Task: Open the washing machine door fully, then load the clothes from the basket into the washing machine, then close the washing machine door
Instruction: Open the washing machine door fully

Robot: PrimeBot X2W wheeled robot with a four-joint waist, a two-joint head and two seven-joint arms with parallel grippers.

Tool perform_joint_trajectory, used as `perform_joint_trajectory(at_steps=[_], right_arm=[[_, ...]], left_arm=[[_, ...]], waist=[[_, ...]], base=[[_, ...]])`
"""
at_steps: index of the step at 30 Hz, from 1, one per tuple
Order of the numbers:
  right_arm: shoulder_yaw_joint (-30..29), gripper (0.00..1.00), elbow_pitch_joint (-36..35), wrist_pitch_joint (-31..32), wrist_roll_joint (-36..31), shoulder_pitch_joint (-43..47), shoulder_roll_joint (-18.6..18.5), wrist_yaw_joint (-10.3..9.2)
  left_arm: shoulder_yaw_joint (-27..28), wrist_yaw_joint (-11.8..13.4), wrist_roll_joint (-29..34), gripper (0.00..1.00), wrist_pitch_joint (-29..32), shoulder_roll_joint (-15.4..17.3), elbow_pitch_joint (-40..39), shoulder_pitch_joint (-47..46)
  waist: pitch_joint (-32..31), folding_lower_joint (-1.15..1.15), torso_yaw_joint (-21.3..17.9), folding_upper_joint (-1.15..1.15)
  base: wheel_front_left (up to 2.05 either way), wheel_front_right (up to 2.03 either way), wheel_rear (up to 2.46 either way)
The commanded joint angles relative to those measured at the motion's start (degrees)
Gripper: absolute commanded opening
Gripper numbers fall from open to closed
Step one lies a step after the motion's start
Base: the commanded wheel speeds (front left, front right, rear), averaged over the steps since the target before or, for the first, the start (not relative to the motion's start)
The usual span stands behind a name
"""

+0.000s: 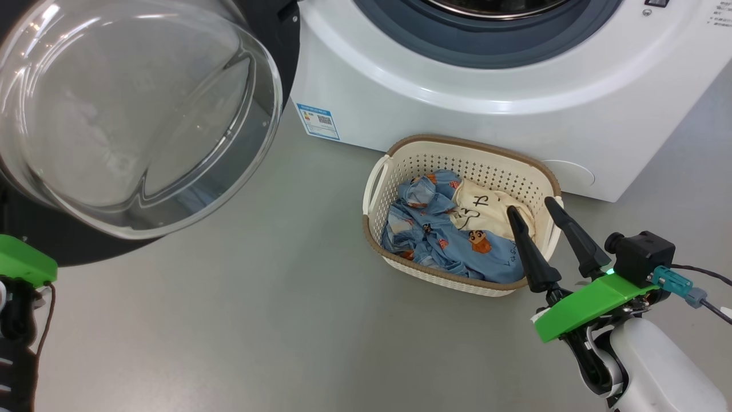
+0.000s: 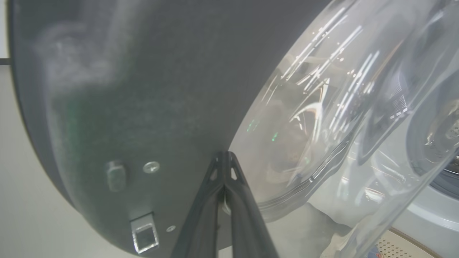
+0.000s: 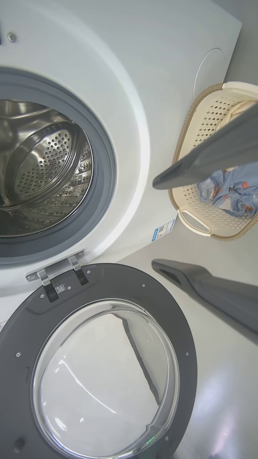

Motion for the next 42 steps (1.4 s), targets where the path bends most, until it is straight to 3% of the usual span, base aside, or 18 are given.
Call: perform_joint_trajectory(at_steps=[1,17,36,39,41,42], right_arm=[[0.6,1.00,-1.2,-0.5,0.2,-0.8,0.0,0.26],[-0.3,1.00,-1.1,-0.5,0.0,0.0,0.7,0.26],[-0.8,1.00,-1.6,-0.5,0.1,1.5,1.4,0.26],[-0.7,1.00,-1.6,-0.5,0.3,1.7,1.5,0.26],[-0.7,1.00,-1.7,-0.5,0.3,1.8,1.5,0.26],[-0.7,1.00,-1.7,-0.5,0.3,1.9,1.6,0.26]], left_arm=[[1.2,0.0,0.0,0.00,-0.8,4.5,-0.3,-2.4],[-1.9,-0.8,0.4,0.00,-2.3,3.8,-0.6,-2.5],[-4.1,-0.9,-1.7,0.00,-3.6,4.6,-10.4,5.9],[-3.5,-0.7,-1.8,0.41,-3.7,4.4,-13.3,7.6],[-3.1,-0.3,-1.8,1.00,-3.8,4.0,-15.8,9.0],[-3.0,0.0,-1.6,1.00,-3.8,3.8,-17.2,9.7]], waist=[[-0.2,0.00,0.0,0.00],[-1.7,0.00,0.6,0.00],[-4.2,0.00,0.1,0.00],[-4.5,0.00,-0.1,0.00],[-4.7,0.00,-0.3,0.00],[-4.9,0.00,-0.4,0.00]], base=[[0.00,0.00,0.00],[0.00,0.00,0.00],[0.00,0.00,0.00],[0.00,0.00,0.00],[0.00,0.00,0.00],[0.00,0.00,0.00]])
